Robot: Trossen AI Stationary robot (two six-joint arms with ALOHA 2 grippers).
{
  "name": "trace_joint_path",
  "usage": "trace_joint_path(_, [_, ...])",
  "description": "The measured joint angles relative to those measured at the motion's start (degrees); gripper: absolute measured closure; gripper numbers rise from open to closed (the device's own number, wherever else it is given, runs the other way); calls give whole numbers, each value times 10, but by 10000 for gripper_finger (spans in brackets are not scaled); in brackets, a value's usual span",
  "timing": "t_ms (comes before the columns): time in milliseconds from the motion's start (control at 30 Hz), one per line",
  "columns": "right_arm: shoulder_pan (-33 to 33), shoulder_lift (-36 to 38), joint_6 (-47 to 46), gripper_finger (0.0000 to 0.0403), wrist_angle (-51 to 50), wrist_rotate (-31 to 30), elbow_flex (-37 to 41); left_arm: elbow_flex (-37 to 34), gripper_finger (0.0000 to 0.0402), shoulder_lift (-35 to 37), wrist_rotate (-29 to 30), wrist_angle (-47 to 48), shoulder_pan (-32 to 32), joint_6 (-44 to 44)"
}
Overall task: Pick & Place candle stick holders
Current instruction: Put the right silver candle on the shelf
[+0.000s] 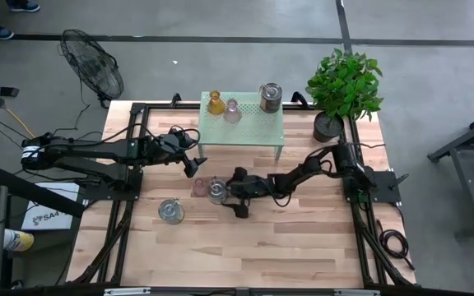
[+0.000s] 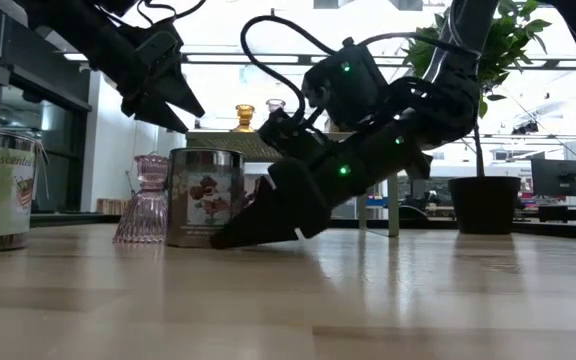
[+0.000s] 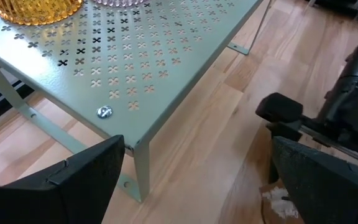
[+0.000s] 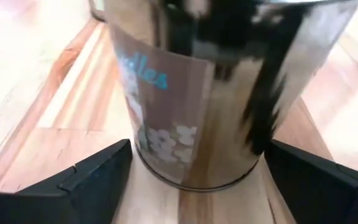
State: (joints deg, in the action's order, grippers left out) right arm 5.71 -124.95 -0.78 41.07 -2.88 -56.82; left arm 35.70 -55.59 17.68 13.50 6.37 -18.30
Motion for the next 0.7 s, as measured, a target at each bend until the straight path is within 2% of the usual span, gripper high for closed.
trace_joint_path(433, [5,-1,36,39,96,8,0,0,5,0,-1,0,0,0])
trace_joint_path(700, [4,-28,33,39,174,39,-1,0,5,0,-1,0,0,0])
